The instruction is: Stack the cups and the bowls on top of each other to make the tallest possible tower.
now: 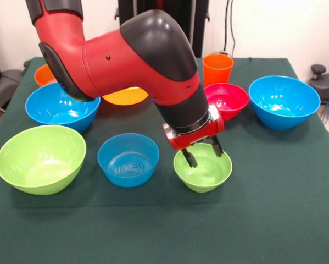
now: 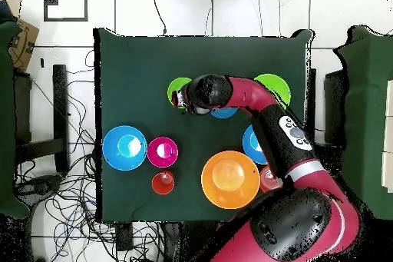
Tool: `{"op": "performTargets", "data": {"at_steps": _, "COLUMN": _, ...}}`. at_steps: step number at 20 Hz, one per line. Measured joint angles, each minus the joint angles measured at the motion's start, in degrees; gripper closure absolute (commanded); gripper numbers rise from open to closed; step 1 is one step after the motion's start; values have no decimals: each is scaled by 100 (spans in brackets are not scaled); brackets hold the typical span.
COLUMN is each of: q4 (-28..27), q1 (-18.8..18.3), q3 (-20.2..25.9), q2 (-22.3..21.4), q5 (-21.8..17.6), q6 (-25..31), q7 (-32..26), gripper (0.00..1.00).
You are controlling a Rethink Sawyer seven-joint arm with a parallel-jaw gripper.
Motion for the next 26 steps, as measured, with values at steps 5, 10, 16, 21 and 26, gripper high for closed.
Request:
{"op": "performTargets", "data": {"at_steps": 5, "q4": 162, "q1": 8, "q3": -3, "q2": -393, "q5": -17, "q6": 0, "q7": 0, "gripper": 0}}
{"op": "performTargets", "data": {"at_steps": 10, "q4": 292, "q1": 35, "q3": -4, "q2": -873, "q5": -17, "q6": 13, "q7": 0, "gripper": 0}}
{"op": "performTargets", "data": {"at_steps": 16, "q4": 344, "q1": 124, "q3": -17, "q2": -1426, "q5": -78, "q6": 108, "q7": 0, "gripper": 0}}
{"op": "performTargets", "data": {"at_steps": 21, "q4": 345, "q1": 232, "q3": -54, "q2": -1575, "q5": -360, "q6": 251, "q7": 0, "gripper": 0}}
{"op": "performTargets", "data": {"at_steps": 26, "q4": 352, "q1": 301, "q3": -62, "q2": -1523, "q5": -723, "q6": 792, "q7": -115, "gripper": 0}}
